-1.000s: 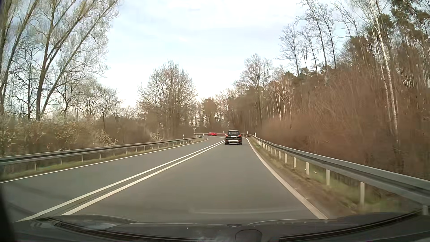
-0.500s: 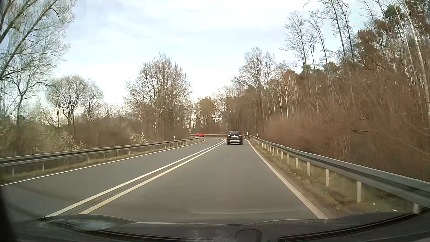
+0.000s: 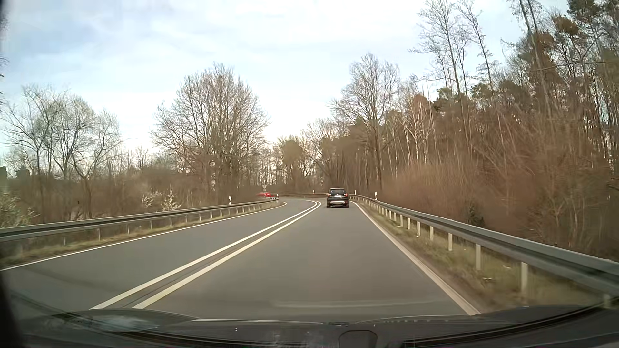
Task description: Follow the waypoints while adhering to traffic rules and regulations
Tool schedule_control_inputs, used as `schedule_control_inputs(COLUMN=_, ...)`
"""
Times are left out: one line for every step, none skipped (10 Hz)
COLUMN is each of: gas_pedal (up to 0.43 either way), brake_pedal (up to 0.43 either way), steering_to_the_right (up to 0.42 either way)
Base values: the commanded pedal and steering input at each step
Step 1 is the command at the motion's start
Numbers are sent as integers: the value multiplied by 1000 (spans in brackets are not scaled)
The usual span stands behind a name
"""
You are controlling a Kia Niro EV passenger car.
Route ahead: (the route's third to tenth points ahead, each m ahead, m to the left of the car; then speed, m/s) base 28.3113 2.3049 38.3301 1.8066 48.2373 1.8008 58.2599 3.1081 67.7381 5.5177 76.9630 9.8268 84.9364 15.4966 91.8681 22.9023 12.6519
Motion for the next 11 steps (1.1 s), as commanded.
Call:
schedule_control_inputs(gas_pedal=331, brake_pedal=0, steering_to_the_right=7)
schedule_control_inputs(gas_pedal=331, brake_pedal=0, steering_to_the_right=7)
schedule_control_inputs(gas_pedal=331, brake_pedal=0, steering_to_the_right=7)
schedule_control_inputs(gas_pedal=331, brake_pedal=0, steering_to_the_right=7)
schedule_control_inputs(gas_pedal=331, brake_pedal=0, steering_to_the_right=7)
schedule_control_inputs(gas_pedal=331, brake_pedal=0, steering_to_the_right=7)
schedule_control_inputs(gas_pedal=331, brake_pedal=0, steering_to_the_right=7)
schedule_control_inputs(gas_pedal=331, brake_pedal=0, steering_to_the_right=6)
schedule_control_inputs(gas_pedal=331, brake_pedal=0, steering_to_the_right=6)
schedule_control_inputs(gas_pedal=331, brake_pedal=0, steering_to_the_right=6)
schedule_control_inputs(gas_pedal=331, brake_pedal=0, steering_to_the_right=6)
